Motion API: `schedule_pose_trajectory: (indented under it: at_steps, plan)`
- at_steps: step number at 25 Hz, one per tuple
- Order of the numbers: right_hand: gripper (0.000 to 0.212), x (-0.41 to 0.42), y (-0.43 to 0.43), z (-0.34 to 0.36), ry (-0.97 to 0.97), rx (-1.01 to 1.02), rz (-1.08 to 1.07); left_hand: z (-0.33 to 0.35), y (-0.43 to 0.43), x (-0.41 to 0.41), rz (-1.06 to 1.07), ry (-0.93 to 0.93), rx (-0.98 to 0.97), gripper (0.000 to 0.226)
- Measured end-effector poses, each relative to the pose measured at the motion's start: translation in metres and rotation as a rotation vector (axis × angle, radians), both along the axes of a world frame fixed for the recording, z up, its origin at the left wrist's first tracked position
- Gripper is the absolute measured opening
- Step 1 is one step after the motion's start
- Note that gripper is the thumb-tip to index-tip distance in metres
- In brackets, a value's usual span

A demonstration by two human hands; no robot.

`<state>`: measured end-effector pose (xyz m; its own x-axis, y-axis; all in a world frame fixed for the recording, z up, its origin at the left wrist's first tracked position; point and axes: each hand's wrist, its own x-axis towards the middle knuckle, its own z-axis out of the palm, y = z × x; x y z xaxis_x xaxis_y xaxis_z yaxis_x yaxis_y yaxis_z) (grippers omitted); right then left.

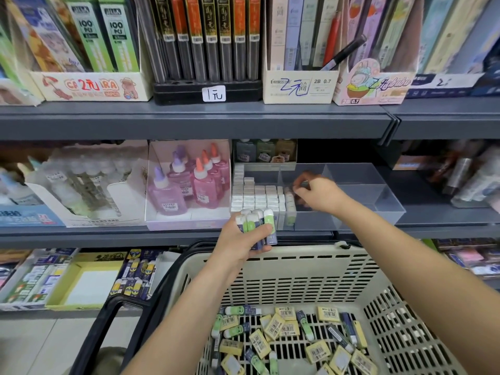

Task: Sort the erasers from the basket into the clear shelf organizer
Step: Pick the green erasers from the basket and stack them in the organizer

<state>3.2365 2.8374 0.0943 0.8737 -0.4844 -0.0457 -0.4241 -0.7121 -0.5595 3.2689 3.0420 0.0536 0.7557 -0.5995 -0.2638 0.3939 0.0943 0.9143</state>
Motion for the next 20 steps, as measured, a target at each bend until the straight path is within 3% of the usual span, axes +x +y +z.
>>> schedule_pose_trajectory:
  at_steps: [2,4,7,11,14,17,20]
  plan:
    - [0.007,-0.016,0.007,0.005,-0.143,0.040,-0.046,0.004,-0.003,-0.002,-0.007,0.004,-0.002,0.028]
    - [0.009,-0.036,0.023,0.010,-0.230,0.206,0.009,0.008,-0.008,-0.007,-0.038,-0.017,0.001,0.027]
    - [0.008,-0.058,0.043,0.011,-0.130,0.321,0.170,0.013,-0.021,-0.018,-0.107,-0.098,0.050,0.026]
    - [0.011,-0.067,0.020,0.024,-0.215,0.440,0.075,0.017,-0.026,-0.028,-0.069,-0.049,0.029,0.010]
    - [0.011,-0.062,-0.005,0.029,-0.293,0.330,-0.029,0.021,-0.023,-0.024,0.015,0.043,-0.006,0.007]
    - [0.009,-0.051,-0.006,0.019,-0.163,0.105,0.012,0.023,-0.021,-0.023,0.021,0.061,-0.005,0.019]
    - [0.007,-0.046,0.000,0.010,-0.041,0.009,0.117,0.023,-0.019,-0.024,0.012,0.053,0.011,0.019]
